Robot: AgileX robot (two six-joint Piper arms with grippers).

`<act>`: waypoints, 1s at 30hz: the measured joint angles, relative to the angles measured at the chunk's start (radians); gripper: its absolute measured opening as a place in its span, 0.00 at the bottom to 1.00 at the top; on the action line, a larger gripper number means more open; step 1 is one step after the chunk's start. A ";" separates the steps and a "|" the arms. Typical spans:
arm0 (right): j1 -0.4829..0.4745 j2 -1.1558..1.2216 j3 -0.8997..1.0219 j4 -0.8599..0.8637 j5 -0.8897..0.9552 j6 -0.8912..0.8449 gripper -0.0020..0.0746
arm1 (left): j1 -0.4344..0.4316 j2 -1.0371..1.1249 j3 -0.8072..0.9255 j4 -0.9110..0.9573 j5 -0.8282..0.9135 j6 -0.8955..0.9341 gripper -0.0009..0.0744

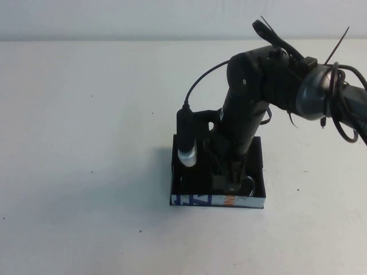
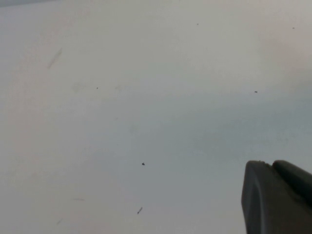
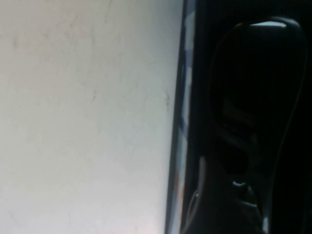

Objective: Take glasses out of glasses case
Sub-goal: Pick up the glasses from the glasses case

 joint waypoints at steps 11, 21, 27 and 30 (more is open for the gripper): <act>0.000 0.045 -0.004 0.000 -0.034 0.000 0.48 | 0.000 0.000 0.000 0.000 0.000 0.000 0.01; -0.014 0.070 -0.004 0.032 -0.056 0.018 0.47 | 0.000 0.000 0.000 0.000 0.000 0.000 0.01; -0.021 0.078 -0.004 0.036 -0.058 0.020 0.33 | 0.000 0.000 0.000 0.000 0.000 0.000 0.01; -0.024 0.078 -0.004 0.046 -0.048 0.023 0.21 | 0.000 0.000 0.000 0.000 0.000 0.000 0.01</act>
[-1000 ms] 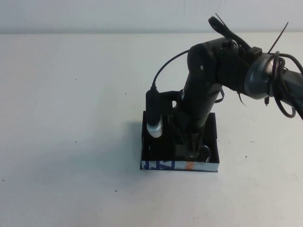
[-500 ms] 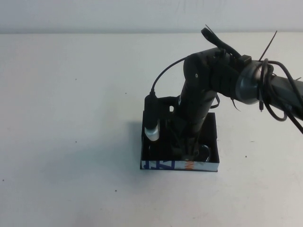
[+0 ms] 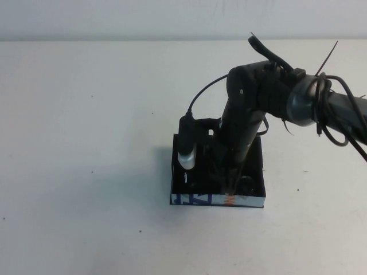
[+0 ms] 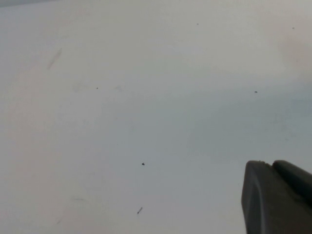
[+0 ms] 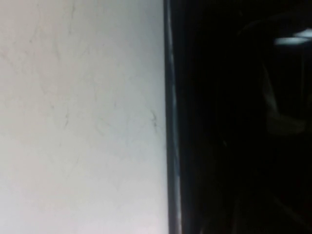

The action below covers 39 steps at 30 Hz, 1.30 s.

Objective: Take glasses out of glasses case
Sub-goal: Pick up the glasses from the glasses case, then place the glasses on the table

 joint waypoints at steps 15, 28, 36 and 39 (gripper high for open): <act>-0.034 -0.094 -0.227 -0.034 0.120 0.414 0.05 | 0.000 0.000 0.000 0.000 0.000 0.000 0.01; -0.240 -0.586 0.315 -0.107 0.106 1.054 0.05 | 0.000 0.000 0.000 0.000 0.000 0.000 0.01; -0.305 -0.794 0.799 -0.185 -0.216 1.237 0.05 | 0.000 0.000 0.000 0.000 0.000 0.000 0.01; -0.312 -0.775 0.879 -0.188 -0.323 1.249 0.05 | 0.000 0.000 0.000 0.000 0.000 0.000 0.01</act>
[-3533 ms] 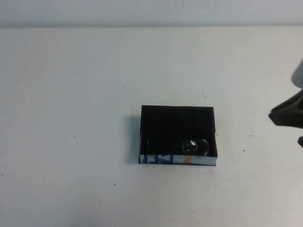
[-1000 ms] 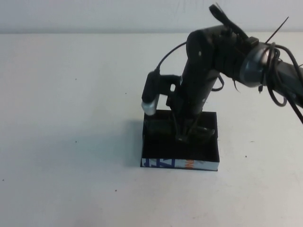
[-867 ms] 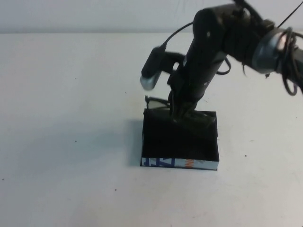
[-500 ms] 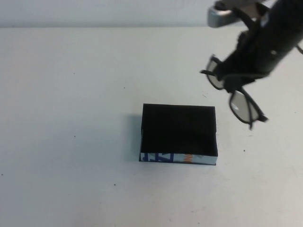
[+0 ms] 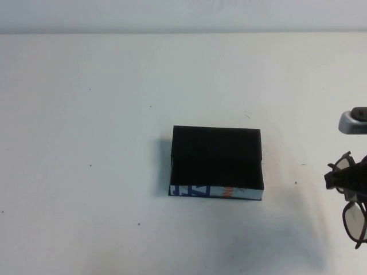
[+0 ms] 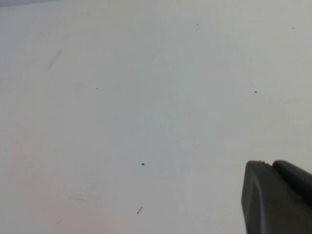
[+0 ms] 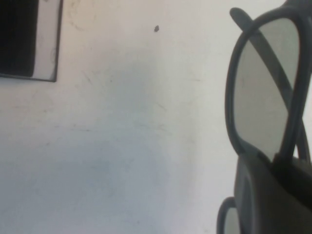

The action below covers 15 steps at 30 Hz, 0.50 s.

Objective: Take glasses out of glasses case
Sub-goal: Place the glasses on the table

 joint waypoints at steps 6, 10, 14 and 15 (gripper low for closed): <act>-0.002 0.107 0.015 0.000 -0.139 0.002 0.05 | 0.000 0.000 0.000 0.000 0.000 0.000 0.01; -0.002 0.178 -0.005 0.018 -0.185 0.002 0.05 | 0.000 0.000 0.000 0.000 0.000 0.000 0.01; -0.002 0.240 -0.025 0.051 -0.203 0.002 0.06 | 0.000 0.000 0.000 0.000 0.000 0.000 0.01; -0.002 0.253 -0.026 0.060 -0.206 0.002 0.07 | 0.000 0.000 0.000 0.000 0.000 0.000 0.01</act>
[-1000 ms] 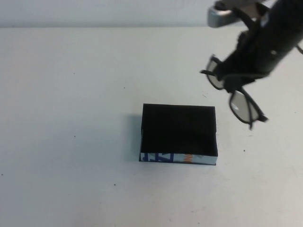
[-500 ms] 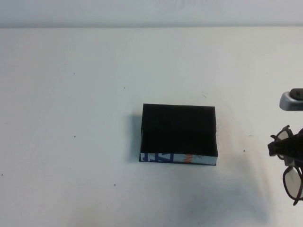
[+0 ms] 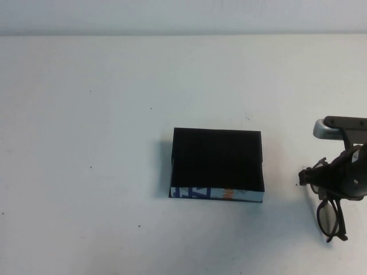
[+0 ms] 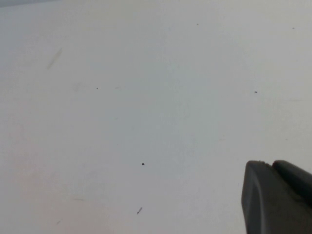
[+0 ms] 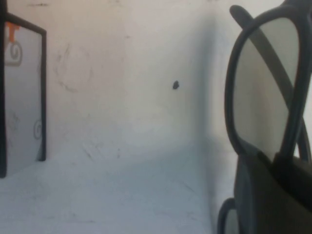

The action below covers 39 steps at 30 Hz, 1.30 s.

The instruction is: Take glasses out of glasses case

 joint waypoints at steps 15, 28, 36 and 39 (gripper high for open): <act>0.000 -0.132 -0.014 0.002 -0.010 0.000 0.33 | 0.000 0.000 0.000 0.000 0.000 0.000 0.01; 0.000 -0.810 0.102 -0.040 0.043 -0.044 0.16 | 0.000 0.000 0.000 0.000 0.000 0.000 0.01; 0.000 -1.146 0.294 -0.176 -0.019 -0.044 0.01 | 0.000 0.000 0.000 0.000 0.000 0.000 0.01; 0.000 -1.253 0.368 -0.193 -0.033 -0.044 0.01 | 0.000 0.000 0.000 0.000 0.000 0.000 0.01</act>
